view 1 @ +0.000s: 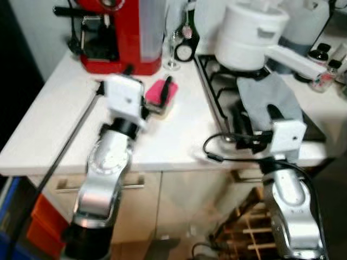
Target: Restocking fridge
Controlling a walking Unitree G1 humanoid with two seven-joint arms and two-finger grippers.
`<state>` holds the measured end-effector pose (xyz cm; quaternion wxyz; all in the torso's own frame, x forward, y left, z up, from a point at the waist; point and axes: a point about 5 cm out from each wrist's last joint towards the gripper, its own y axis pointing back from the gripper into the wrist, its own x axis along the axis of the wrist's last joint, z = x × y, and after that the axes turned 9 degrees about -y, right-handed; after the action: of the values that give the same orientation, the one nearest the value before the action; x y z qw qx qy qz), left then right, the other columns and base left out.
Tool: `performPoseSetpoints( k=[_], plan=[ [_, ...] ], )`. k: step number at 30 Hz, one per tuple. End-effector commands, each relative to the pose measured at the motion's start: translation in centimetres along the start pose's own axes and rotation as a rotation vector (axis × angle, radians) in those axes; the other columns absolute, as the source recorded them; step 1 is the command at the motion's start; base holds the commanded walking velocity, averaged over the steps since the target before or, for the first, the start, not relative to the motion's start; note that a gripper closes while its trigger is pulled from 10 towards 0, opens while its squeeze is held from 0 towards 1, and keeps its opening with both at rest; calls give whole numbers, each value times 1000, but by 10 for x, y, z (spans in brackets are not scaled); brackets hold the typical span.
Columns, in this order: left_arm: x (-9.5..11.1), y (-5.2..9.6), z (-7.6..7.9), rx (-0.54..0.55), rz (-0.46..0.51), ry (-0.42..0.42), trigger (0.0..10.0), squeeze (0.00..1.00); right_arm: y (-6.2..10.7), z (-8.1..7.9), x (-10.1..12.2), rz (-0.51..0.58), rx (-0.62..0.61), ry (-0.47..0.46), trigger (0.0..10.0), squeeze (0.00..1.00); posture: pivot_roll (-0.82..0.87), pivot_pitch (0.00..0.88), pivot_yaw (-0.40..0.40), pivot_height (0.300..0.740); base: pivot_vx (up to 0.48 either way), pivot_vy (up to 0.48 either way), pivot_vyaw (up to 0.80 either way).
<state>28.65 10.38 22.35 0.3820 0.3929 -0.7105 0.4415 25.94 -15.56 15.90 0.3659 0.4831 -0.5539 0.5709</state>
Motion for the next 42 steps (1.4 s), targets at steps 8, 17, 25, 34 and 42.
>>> performPoseSetpoints(
  k=[8,17,25,34,42],
  plan=[
    [-32,-20,14,-24,-177,-4,10000,0,-2,-6,3,30,23,3,10000,0,7,0,-52,740,0,0,0],
    [-38,-32,6,-40,-164,-31,10000,0,-1,-10,-2,-11,14,6,10000,0,-10,0,-32,740,0,0,-162],
    [-31,-35,-9,74,-128,-93,10000,0,2,-13,0,15,36,9,10000,0,-9,0,-34,740,0,0,-432],
    [-27,-35,-31,125,-114,-142,10000,0,3,-15,-2,4,41,7,10000,0,-4,0,-32,740,0,0,0],
    [-38,-40,-24,57,-193,-71,10000,0,3,-18,-4,1,42,-1,10000,0,3,0,-20,740,0,0,0]
  ],
)
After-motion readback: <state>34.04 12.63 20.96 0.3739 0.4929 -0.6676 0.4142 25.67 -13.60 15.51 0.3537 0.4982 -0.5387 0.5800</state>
